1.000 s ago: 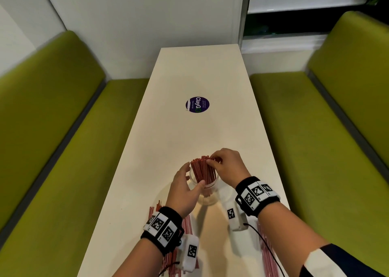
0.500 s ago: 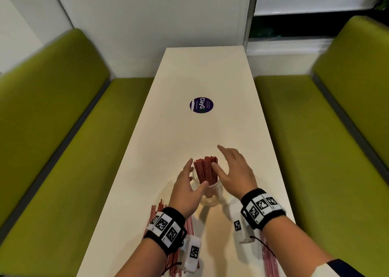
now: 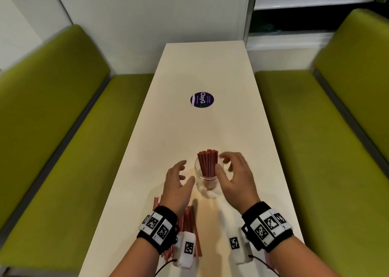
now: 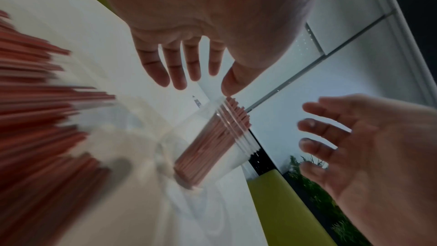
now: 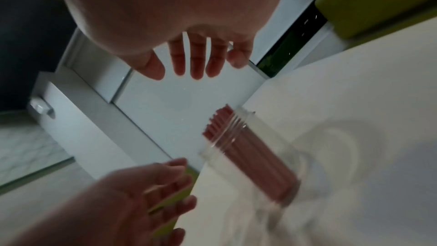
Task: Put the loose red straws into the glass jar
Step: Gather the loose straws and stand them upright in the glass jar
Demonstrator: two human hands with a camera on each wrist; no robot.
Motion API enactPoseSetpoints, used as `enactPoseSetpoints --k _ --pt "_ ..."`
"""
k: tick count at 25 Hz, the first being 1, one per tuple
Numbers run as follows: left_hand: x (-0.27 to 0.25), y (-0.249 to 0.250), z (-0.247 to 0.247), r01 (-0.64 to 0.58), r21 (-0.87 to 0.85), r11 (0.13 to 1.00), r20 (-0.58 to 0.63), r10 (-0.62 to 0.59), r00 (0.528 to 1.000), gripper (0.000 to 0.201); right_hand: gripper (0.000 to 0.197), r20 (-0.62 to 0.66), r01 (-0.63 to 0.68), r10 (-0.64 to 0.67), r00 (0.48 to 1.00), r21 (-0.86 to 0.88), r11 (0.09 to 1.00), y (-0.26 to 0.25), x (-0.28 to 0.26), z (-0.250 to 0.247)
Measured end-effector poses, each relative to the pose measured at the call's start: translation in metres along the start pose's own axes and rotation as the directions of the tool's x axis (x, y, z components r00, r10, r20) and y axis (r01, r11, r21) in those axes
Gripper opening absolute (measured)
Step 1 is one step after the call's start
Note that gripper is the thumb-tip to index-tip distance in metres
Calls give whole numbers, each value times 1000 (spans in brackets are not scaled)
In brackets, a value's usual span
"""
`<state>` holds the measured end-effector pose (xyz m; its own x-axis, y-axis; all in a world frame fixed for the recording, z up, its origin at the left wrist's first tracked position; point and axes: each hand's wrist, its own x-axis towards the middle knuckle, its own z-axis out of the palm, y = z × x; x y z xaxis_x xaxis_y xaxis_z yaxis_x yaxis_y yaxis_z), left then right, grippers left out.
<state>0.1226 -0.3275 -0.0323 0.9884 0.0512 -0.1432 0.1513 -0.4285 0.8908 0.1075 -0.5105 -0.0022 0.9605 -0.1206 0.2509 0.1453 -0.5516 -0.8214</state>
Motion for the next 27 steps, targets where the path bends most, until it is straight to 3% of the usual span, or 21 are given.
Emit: enactPoseSetpoints --k 1,2,3,5,6,7,11,13,15,23,25,27 --pt "-5 -6 -6 18 -7 1000 -23 -19 1000 33 11 62 -37 34 997 40 999 -7 -10 4" --pt "-11 -13 -12 39 -10 999 -40 -39 998 21 14 189 -121 112 976 38 992 -12 -19 10" --pt "-17 -21 -18 61 -4 998 -51 -61 997 16 21 354 -204 206 912 -45 978 -12 -28 18" --pt "-32 -35 -28 92 28 995 -64 -90 994 13 33 592 -211 380 710 -336 918 -5 -41 36" --pt "-40 -41 -33 97 58 994 -62 -93 994 11 36 632 -173 444 635 -444 879 -3 -47 45" --pt "-47 -47 -36 90 96 991 -52 -85 995 9 37 639 -138 479 602 -507 851 -2 -53 54" --pt "-67 -65 -41 11 388 921 54 -35 998 10 34 595 -54 476 648 -587 808 -13 -66 85" --pt "-71 -72 -40 -5 446 895 66 -27 997 13 35 571 -40 464 677 -600 799 -19 -68 96" --pt "-73 -77 -40 4 459 888 57 -35 998 13 32 564 -49 470 679 -604 795 -22 -68 103" --pt "-77 -75 -36 17 413 911 -3 -17 1000 8 20 624 -156 517 586 -540 827 -22 -54 99" --pt "-77 -71 -36 40 369 929 -36 -29 999 6 9 638 -215 519 569 -494 843 -13 -51 95" --pt "-76 -67 -35 90 279 956 -61 -76 995 8 19 634 -260 510 581 -449 855 -2 -50 89"
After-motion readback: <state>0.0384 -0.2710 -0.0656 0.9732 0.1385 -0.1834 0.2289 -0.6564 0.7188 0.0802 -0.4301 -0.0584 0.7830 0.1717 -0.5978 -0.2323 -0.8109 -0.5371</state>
